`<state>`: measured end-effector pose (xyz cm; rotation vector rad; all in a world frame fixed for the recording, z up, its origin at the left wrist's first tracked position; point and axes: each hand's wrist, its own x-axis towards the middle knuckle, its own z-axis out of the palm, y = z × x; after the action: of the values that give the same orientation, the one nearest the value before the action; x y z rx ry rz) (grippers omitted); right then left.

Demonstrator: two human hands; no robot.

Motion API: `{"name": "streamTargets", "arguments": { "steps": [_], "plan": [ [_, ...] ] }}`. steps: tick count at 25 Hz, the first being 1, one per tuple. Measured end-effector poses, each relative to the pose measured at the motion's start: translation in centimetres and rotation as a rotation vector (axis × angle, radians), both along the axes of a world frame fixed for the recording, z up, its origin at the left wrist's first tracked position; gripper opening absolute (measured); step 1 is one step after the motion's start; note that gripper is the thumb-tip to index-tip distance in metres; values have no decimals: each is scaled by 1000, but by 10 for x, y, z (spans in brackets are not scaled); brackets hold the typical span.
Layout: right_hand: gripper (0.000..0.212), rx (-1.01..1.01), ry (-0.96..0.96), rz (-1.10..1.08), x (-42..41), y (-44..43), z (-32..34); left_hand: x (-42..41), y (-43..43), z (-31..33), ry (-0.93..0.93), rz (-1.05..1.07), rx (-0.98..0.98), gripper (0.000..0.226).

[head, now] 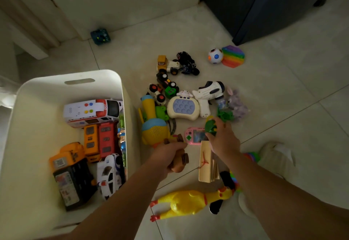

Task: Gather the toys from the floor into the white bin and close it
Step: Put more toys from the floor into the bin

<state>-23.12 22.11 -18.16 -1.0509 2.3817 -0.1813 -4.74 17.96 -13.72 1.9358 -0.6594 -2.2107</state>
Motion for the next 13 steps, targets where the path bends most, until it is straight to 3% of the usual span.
{"name": "streamTargets", "arguments": {
  "steps": [4, 7, 13],
  "plan": [
    [40, -296, -524, -167, 14, -13, 43, 9, -11, 39, 115, -17, -74, 20],
    [34, -389, -738, -278, 36, -25, 86, 29, -16, 73, 244, -7, -123, 8],
    [34, -504, -1062, -258, 97, -39, 152, 103, -24, 113, 354, 133, -161, 14]
  ]
}}
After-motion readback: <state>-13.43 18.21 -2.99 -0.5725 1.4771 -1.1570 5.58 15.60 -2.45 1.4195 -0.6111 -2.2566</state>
